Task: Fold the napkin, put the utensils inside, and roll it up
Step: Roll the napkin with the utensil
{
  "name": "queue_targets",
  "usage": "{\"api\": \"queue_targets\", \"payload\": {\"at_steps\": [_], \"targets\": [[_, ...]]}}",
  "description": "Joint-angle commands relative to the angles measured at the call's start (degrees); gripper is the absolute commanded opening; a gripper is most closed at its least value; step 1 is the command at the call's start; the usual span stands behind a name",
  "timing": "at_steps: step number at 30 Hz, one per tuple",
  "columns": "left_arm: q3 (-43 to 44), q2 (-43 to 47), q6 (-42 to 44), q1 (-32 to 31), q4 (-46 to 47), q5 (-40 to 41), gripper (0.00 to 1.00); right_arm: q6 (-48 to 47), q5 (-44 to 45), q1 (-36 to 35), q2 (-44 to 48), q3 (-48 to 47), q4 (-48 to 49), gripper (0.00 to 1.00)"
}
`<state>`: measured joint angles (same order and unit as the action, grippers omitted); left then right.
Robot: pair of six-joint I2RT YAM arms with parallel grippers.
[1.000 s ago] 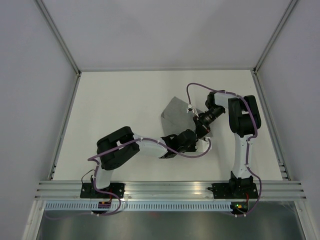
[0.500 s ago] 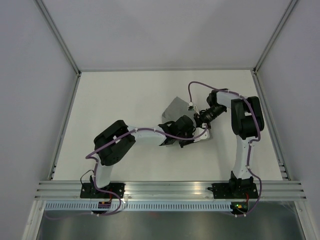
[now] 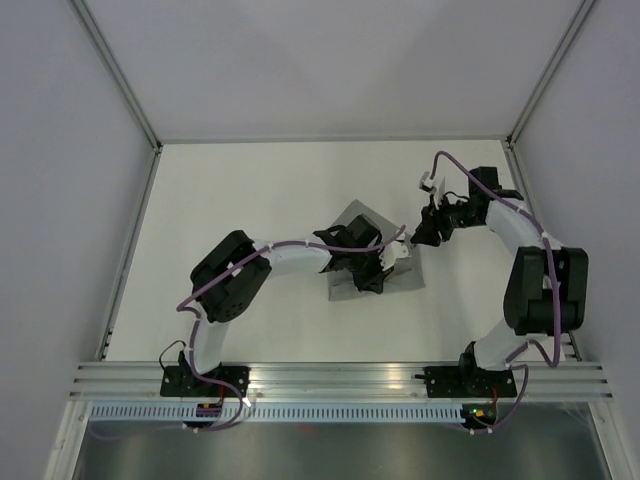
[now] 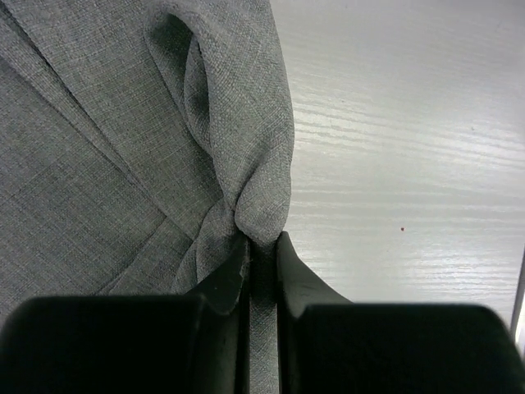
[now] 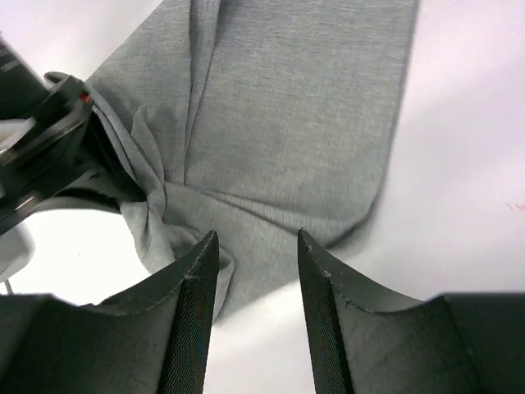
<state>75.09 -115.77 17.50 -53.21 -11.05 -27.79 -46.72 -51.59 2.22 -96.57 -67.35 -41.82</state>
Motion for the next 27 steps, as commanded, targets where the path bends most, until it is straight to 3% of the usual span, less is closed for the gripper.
{"api": "queue_targets", "payload": {"at_steps": [1, 5, 7, 13, 18, 27], "targets": [[6.54, -2.97, -4.57, 1.35, -8.54, -6.91, 0.02, 1.29, -1.5, 0.77, 11.63, 7.39, 10.79, 0.49], [11.29, -6.48, -5.1, 2.49, -14.07, -9.72, 0.02, -5.63, -0.62, 0.42, 20.01, 14.61, 9.93, 0.5], [14.62, -8.94, -5.8, 2.76, -17.58, -11.39, 0.02, -6.89, 3.92, -1.77, 23.96, 18.91, 11.05, 0.5], [20.35, -13.25, -8.52, 5.31, -22.7, -17.1, 0.02, -6.1, 19.85, -18.27, 32.66, 34.29, 24.23, 0.53], [22.03, -14.84, -9.85, 7.07, -24.72, -19.58, 0.02, -6.02, 29.25, -24.98, 32.77, 40.18, 32.67, 0.56], [22.38, -15.63, -10.73, 7.6, -24.99, -22.92, 0.02, -4.26, 35.59, -32.7, 30.48, 43.96, 41.02, 0.56]]}}
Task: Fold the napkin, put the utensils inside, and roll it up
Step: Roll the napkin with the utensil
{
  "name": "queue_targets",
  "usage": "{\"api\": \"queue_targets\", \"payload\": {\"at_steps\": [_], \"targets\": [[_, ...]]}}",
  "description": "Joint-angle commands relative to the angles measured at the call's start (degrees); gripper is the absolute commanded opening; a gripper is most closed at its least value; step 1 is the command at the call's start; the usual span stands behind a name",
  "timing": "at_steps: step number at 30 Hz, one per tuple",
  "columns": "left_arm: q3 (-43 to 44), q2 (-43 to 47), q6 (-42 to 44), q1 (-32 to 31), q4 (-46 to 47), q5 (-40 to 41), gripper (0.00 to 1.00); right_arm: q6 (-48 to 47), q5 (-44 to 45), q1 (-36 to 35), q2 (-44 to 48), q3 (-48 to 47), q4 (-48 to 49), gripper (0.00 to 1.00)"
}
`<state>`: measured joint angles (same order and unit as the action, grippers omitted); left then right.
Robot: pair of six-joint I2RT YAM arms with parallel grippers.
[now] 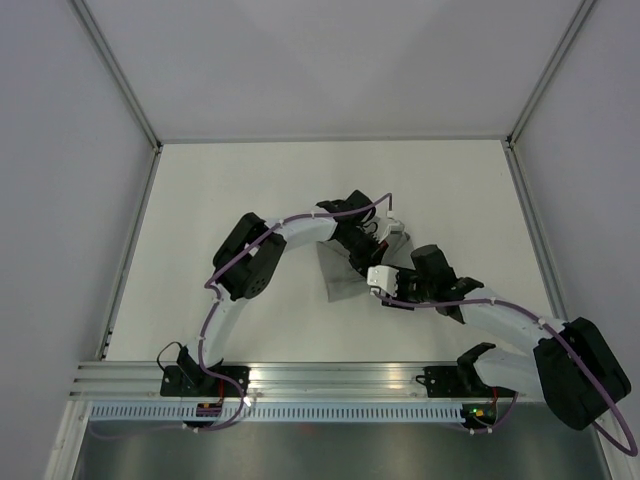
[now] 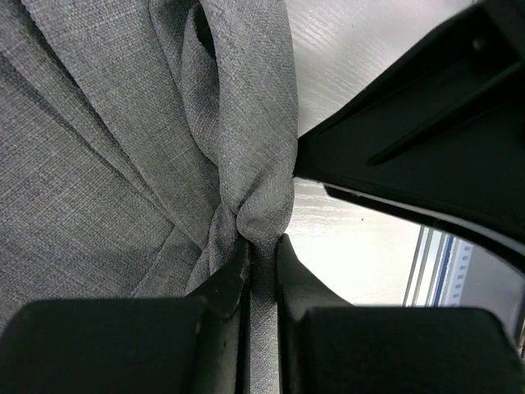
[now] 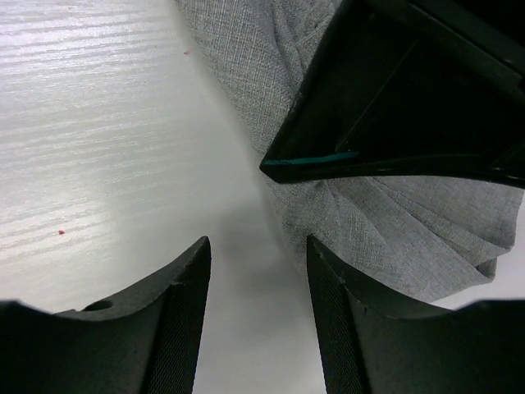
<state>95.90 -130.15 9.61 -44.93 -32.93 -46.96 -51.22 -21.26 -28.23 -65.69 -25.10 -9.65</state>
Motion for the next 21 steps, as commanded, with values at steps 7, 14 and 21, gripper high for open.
{"api": "queue_targets", "payload": {"at_steps": [7, 14, 21], "targets": [[1.22, -2.04, -3.45, 0.63, -3.2, -7.09, 0.02, 1.65, 6.41, -3.24, 7.94, 7.0, 15.65, 0.59], [1.14, -2.92, -3.81, 1.86, -4.51, -11.14, 0.02, 2.44, -2.46, -2.89, 10.77, 3.22, 9.83, 0.57], [0.08, -3.44, -3.81, 2.74, -4.95, -12.98, 0.02, 3.06, -5.63, -2.97, 8.3, 4.8, 12.46, 0.56]]}}
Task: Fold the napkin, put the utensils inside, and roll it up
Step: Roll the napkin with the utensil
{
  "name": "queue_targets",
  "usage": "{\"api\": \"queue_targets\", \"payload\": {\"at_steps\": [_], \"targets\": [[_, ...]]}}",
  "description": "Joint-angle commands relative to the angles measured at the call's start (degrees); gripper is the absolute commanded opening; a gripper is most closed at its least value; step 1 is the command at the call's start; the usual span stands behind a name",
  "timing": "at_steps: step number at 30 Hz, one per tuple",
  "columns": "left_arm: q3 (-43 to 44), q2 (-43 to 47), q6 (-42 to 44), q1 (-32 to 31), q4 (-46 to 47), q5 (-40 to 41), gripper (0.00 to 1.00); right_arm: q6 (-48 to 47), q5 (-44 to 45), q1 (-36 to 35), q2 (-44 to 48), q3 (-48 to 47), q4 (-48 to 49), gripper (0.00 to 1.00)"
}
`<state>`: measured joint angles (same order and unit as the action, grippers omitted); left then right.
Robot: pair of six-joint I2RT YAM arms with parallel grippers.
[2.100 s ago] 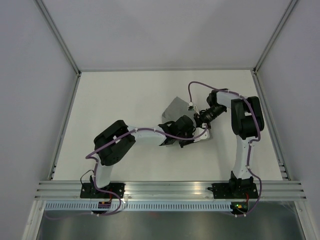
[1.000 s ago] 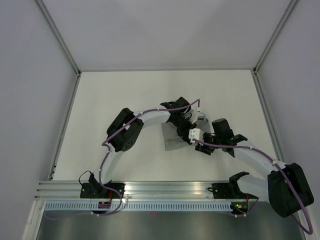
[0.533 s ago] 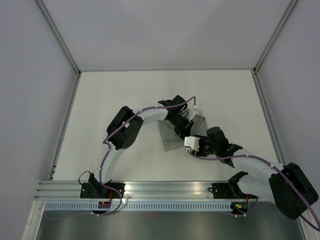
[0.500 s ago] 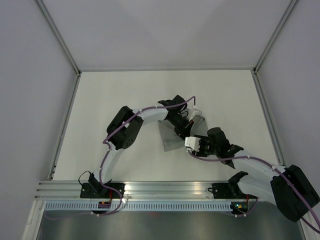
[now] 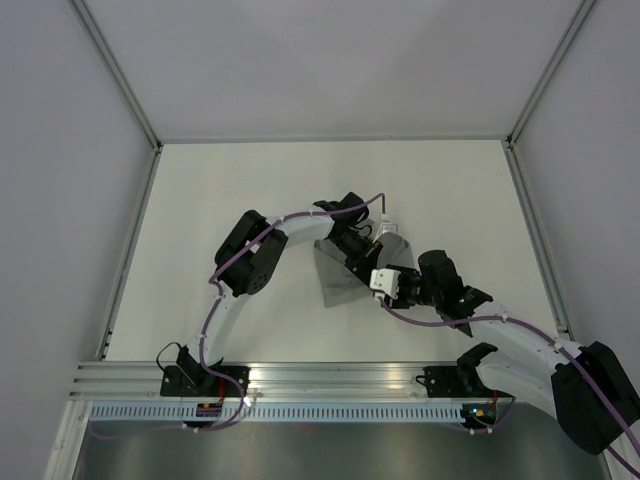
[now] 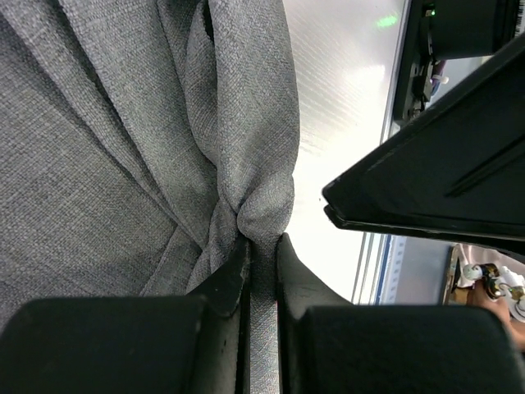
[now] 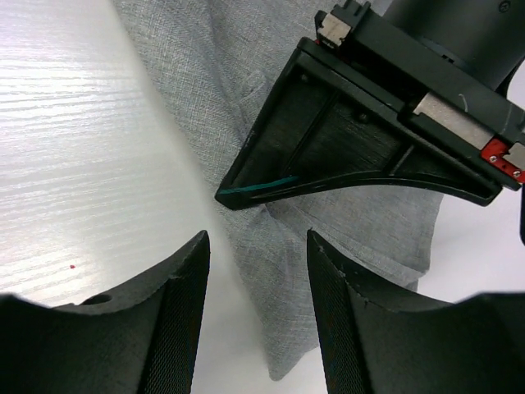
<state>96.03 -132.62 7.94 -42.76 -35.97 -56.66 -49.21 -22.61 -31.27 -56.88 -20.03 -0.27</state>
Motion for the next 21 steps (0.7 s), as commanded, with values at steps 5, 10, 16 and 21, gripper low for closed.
{"api": "queue_targets", "payload": {"at_steps": [5, 10, 16, 21], "targets": [[0.3, -1.77, -2.58, 0.66, -2.0, -4.07, 0.02, -0.36, -3.32, -0.02, -0.33, 1.05, 4.05, 0.56], [0.91, -2.73, -2.85, 0.75, -2.53, -4.42, 0.02, -2.2, -2.35, -0.37, -1.91, 1.75, 4.49, 0.56], [0.91, -3.26, -2.58, 0.75, -2.62, -4.6, 0.02, -3.17, -1.74, -1.25, -2.18, 3.86, 6.07, 0.55], [0.74, -3.26, -2.41, 0.66, -3.06, -4.68, 0.02, -3.26, -0.69, -2.39, -3.23, 4.65, 8.17, 0.55]]}}
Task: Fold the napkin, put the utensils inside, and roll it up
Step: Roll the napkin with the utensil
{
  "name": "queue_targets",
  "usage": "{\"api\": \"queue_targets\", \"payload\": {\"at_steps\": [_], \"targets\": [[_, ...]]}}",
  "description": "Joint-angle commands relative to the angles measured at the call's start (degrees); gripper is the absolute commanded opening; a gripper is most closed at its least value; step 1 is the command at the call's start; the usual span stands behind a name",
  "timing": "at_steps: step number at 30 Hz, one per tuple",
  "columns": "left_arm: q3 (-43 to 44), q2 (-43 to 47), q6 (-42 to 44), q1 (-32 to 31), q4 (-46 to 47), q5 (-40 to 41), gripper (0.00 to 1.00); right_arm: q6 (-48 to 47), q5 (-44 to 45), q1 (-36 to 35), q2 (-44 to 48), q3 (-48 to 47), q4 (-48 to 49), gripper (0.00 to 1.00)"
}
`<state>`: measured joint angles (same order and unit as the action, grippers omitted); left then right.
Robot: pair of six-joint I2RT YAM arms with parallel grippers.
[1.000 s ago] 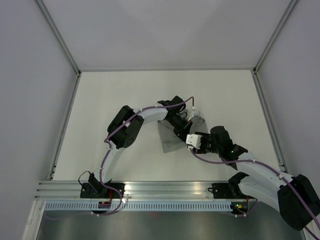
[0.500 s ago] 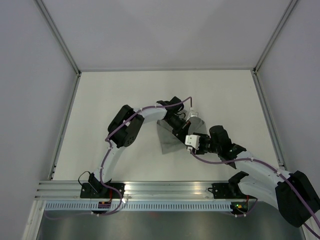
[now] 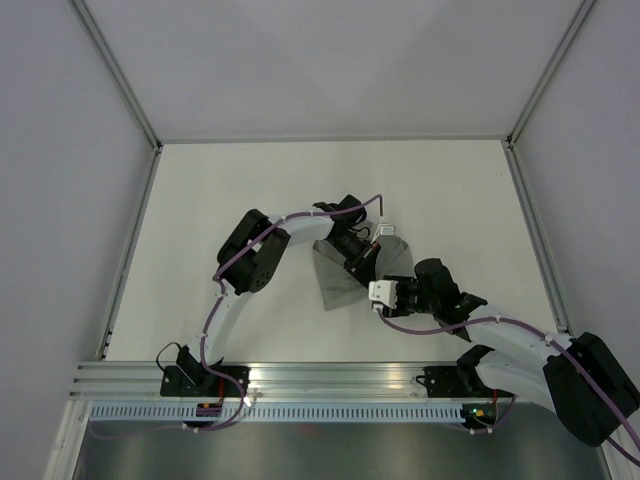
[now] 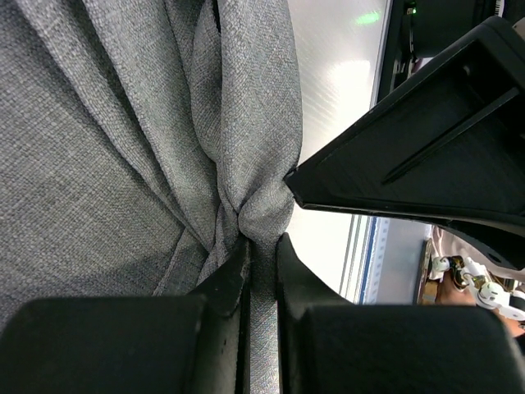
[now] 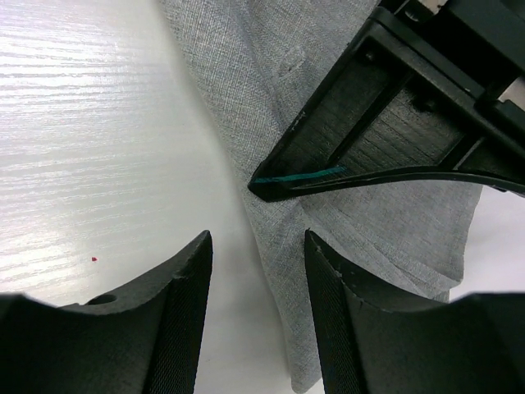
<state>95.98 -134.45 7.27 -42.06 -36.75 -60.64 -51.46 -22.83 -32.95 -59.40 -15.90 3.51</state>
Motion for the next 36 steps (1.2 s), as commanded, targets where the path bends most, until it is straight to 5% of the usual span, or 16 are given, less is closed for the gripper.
{"api": "queue_targets", "payload": {"at_steps": [1, 13, 22, 29, 36], "targets": [[0.78, -1.51, -1.73, 0.05, -2.36, -0.79, 0.02, -1.01, -0.11, -0.89, -1.24, 0.61, 4.84, 0.55], [0.96, -2.04, -1.55, 0.05, -2.8, -1.41, 0.02, -0.83, 4.99, -3.96, -6.95, 0.7, 10.73, 0.54], [1.13, -2.13, -1.38, 0.05, -3.41, -1.67, 0.02, -1.27, 7.01, -3.96, -11.0, 0.34, 11.79, 0.45], [1.31, -2.13, -1.03, 0.14, -3.68, -2.38, 0.03, -1.27, 7.89, -3.97, -11.53, -0.45, 8.1, 0.11], [-0.88, 1.55, -6.63, 0.76, 2.79, -0.19, 0.2, -0.83, 7.01, -3.79, -9.78, -0.45, 4.14, 0.01]]}}
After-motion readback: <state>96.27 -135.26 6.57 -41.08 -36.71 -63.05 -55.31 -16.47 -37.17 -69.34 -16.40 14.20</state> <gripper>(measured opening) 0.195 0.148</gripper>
